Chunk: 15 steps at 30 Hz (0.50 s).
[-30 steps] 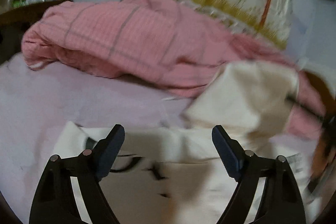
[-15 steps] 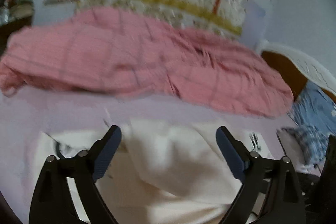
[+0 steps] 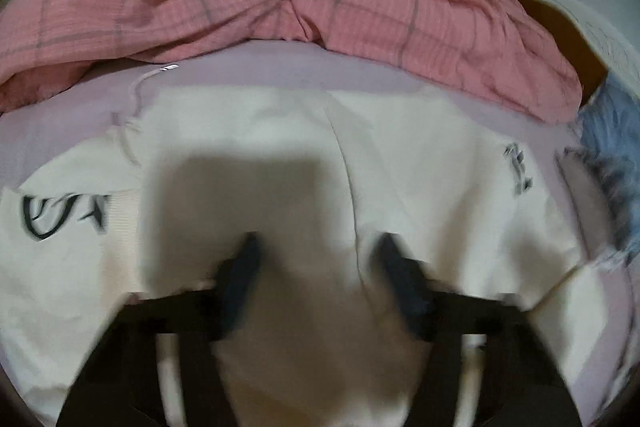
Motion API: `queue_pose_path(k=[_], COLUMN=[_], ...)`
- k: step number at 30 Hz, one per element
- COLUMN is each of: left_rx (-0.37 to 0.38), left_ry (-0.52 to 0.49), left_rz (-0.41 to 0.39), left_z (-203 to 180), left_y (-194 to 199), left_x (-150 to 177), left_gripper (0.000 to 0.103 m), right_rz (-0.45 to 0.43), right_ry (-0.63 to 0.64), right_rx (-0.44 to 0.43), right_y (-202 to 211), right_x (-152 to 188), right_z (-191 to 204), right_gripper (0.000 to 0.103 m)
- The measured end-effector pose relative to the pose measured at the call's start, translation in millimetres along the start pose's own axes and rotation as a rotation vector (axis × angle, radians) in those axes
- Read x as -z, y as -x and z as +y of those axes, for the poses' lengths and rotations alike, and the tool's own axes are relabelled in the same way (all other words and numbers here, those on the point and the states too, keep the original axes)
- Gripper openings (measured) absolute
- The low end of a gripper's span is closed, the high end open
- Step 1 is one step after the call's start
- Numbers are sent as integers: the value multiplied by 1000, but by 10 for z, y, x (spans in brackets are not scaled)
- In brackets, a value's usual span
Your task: Fold large clothes
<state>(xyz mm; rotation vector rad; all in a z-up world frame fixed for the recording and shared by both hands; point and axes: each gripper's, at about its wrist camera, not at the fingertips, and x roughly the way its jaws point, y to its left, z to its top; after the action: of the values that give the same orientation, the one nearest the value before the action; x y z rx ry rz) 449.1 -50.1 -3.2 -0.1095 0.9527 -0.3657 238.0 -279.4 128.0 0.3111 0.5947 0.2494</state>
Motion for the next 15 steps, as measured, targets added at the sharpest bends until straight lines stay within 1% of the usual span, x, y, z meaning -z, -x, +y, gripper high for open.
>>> queue_pose_path(k=[1,2,3,4,6,8,10,11,13,15], left_rx=[52,95,97,80,44,-10,-33,-34,-41,-91], left_ry=[31,39,29,8,-34,-69,-102,-112,-135,-145], left_rz=[-73,-168,-269,-343,-458,-528,-571,-583,-608,-655], left_z=[36,53,48,19,-52,-155,-247,-281,-354,-403], left_y=[271,573,944,1243,1725,2126,2448,2566,2825,3099], left_x=[-52,-59,-57,-34,75,262,499,593,789,971], left_gripper=[41,48,53,59,60,60,61,62,63,63], right_rz=[-14,-42,-74,-109,-156,-188,-221,-234,-281,-332], right_ry=[18,36,58,76,109,145,162,176,200,223], right_rx=[0,-3,5,26,50,60,39,29,42,51], right_y=[113,260,414,582,823,1096,1348,1453,1684,1910], right_x=[20,47,74,100,117,96,71,62,77,125], right_z=[39,75,128,189,286,396,475,512,597,679], right_gripper=[68,69,71,72,73,75,79,79,79,82])
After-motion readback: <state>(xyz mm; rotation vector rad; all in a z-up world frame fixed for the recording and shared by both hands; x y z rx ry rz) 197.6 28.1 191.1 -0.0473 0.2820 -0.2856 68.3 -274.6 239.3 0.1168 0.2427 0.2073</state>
